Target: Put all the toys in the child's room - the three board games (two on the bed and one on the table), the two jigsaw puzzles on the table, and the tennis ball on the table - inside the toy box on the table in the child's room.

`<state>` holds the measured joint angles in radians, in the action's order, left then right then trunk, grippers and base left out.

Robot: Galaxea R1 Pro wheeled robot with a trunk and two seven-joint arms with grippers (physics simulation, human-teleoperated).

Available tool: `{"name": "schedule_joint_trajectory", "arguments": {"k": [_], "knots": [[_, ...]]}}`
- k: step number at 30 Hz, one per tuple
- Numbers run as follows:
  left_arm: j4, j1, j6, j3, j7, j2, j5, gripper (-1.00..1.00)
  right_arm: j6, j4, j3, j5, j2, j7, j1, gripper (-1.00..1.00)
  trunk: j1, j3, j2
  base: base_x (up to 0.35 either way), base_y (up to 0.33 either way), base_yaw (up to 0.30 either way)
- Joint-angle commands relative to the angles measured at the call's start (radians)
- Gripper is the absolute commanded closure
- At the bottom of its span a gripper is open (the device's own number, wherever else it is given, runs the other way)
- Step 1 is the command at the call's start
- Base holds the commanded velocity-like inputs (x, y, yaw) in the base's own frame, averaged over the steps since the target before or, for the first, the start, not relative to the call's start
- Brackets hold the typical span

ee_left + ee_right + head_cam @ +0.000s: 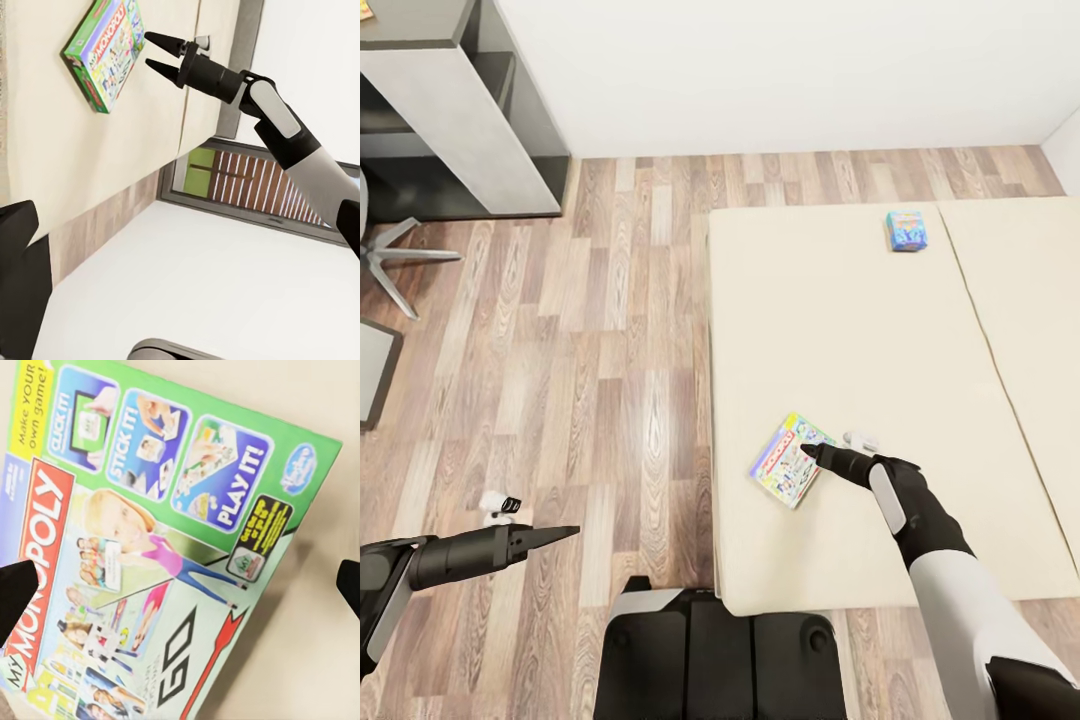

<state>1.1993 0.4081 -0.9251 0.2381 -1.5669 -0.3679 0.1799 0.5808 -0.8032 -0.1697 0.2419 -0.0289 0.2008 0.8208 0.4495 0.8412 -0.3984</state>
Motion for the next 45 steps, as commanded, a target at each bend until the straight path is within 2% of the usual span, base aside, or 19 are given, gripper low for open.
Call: {"name": "schedule_joint_trajectory", "arguments": {"k": [1,12,33,45], "knots": [[0.0,0.0,-0.011,0.0,-0.004,0.0,0.0,-1.0,0.006,-0.001,-0.003,0.0,0.001,0.004,0.0,-1.0,0.0,0.003,-0.002,0.0,0.0,0.0],[0.0,0.001,-0.011,0.0,-0.004,0.0,-0.001,-1.0,0.005,-0.001,-0.002,0.0,0.002,0.004,0.001,-1.0,0.0,0.018,-0.002,0.0,0.0,0.0],[0.0,0.001,-0.011,0.001,-0.004,-0.002,-0.002,-1.0,0.003,-0.004,0.003,-0.001,0.017,0.005,0.001,-1.0,0.0,0.019,-0.002,0.0,0.0,0.0],[0.0,0.0,-0.011,0.001,-0.004,-0.003,-0.002,-1.0,0.005,-0.004,0.004,-0.001,0.015,0.004,0.001,-1.0,0.0,0.022,-0.002,0.0,0.0,0.0]]}}
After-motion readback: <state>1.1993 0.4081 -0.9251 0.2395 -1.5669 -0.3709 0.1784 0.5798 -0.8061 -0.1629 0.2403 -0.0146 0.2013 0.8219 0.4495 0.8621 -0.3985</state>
